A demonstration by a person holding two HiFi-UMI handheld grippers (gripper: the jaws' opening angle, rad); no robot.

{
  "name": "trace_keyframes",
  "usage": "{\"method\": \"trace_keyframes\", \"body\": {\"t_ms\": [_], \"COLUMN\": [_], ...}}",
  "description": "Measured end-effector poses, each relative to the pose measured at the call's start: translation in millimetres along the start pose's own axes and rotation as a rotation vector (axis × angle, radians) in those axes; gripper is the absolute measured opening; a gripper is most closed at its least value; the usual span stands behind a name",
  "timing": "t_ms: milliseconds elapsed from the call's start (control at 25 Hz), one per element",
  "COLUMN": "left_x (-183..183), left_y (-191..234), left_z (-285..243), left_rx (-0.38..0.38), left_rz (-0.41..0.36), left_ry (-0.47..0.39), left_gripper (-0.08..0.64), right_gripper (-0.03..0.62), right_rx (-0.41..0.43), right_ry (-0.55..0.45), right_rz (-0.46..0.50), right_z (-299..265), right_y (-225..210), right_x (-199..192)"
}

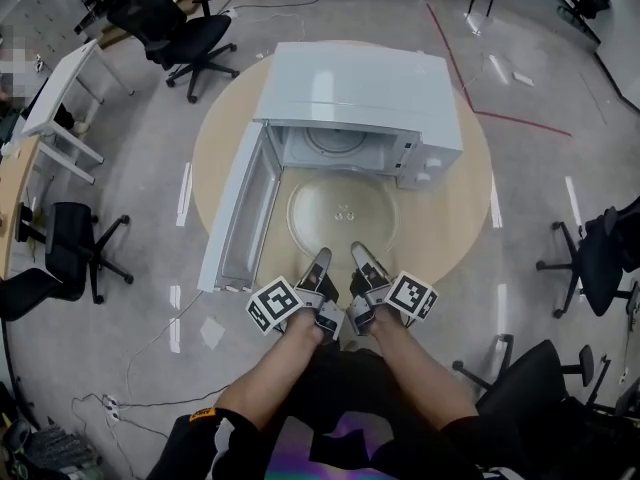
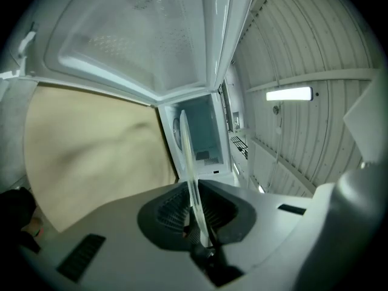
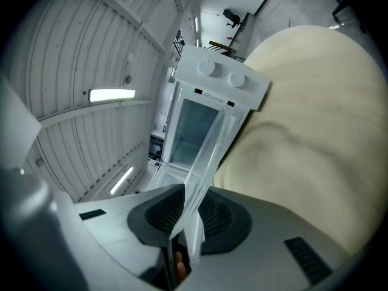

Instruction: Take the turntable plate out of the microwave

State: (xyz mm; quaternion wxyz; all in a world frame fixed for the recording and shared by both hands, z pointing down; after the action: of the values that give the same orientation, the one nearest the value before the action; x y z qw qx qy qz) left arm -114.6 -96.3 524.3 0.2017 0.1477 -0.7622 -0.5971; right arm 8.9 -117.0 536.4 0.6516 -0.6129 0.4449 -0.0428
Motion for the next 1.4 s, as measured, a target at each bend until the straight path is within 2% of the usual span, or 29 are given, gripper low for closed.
{"method": "trace_keyframes", "body": {"t_ms": [400, 680, 1400], "left_x": [-30.8, -30.7, -18.5], "left_y": [46.5, 69.1, 88.7], "left_z": [19.4, 12.6, -20.0], "left_rx": [0.062, 0.103, 0.185], "left_rz": [0.027, 0.048, 0.045], "left_ry": [0.002, -0.007, -0.007], "left_gripper": [0.081, 0.084, 0.086], "right_gripper": [0.081, 0.081, 0.081], "right_rx": [-0.064, -0.104, -0.152], "right_ry": [0.053, 0.089, 0.171], "right_rz": [-0.018, -0.044, -0.053], "right_z": [39.3, 37.2, 14.2], "right_y": [-29.7, -50.9, -83.4], "right_x": [-34.4, -44.3, -37.5]}}
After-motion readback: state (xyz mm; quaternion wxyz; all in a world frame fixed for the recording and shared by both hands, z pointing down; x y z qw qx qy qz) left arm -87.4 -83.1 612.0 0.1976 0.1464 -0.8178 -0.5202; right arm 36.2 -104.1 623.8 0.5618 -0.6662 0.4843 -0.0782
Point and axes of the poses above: the fingertips, and each gripper's own axes: z backward along the fingers, y to its left, x out of its top, the point moved 4 cm from there along z, backward along the fingers, and after that the axes turned 15 degrees about z, right-handed, at the moved point
